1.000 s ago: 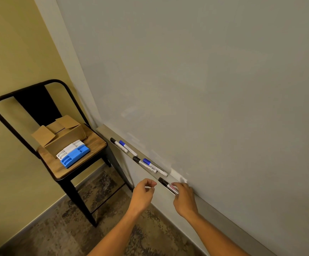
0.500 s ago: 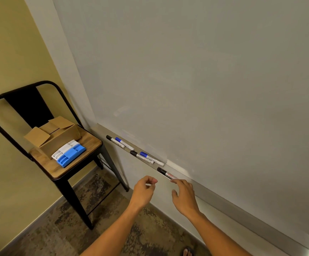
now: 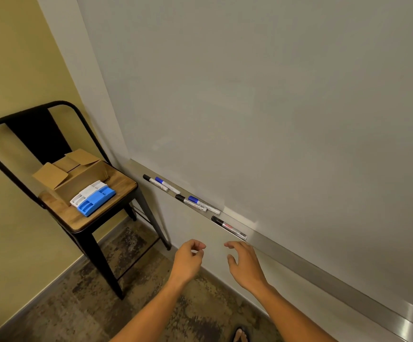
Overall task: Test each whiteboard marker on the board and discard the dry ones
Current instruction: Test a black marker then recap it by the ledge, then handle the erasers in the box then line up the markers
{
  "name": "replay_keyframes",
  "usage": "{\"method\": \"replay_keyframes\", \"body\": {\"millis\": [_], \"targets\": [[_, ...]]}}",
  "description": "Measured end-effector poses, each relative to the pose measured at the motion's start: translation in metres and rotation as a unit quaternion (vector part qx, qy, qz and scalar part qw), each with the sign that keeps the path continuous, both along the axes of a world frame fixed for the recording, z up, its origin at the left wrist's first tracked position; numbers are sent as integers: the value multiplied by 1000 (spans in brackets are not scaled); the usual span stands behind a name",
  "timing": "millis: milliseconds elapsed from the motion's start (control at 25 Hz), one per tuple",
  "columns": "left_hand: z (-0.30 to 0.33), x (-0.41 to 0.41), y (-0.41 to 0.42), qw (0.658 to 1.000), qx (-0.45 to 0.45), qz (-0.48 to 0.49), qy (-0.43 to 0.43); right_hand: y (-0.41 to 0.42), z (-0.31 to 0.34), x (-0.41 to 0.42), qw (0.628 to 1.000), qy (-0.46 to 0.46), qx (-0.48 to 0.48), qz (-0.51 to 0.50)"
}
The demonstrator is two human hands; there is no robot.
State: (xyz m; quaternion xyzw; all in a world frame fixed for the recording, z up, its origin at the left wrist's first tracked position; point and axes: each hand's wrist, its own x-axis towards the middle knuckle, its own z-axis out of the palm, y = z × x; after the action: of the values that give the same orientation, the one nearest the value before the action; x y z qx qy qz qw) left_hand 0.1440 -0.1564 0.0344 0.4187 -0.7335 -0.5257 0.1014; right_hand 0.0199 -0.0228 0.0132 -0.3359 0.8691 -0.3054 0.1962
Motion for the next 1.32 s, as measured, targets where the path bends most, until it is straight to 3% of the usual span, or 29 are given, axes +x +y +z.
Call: {"method": "replay_keyframes", "body": {"millis": [360,840,1320], "targets": [[3,9,-46,994,-8,113,-6,-78,3,-10,990,-21,2,140],[29,32,-101,956,-46,289,-20,-198,25,-16,938,-59,-67,334],[30,91,-217,936,-65,346,-23,-326,23,31,915,-52,-86,391]]}}
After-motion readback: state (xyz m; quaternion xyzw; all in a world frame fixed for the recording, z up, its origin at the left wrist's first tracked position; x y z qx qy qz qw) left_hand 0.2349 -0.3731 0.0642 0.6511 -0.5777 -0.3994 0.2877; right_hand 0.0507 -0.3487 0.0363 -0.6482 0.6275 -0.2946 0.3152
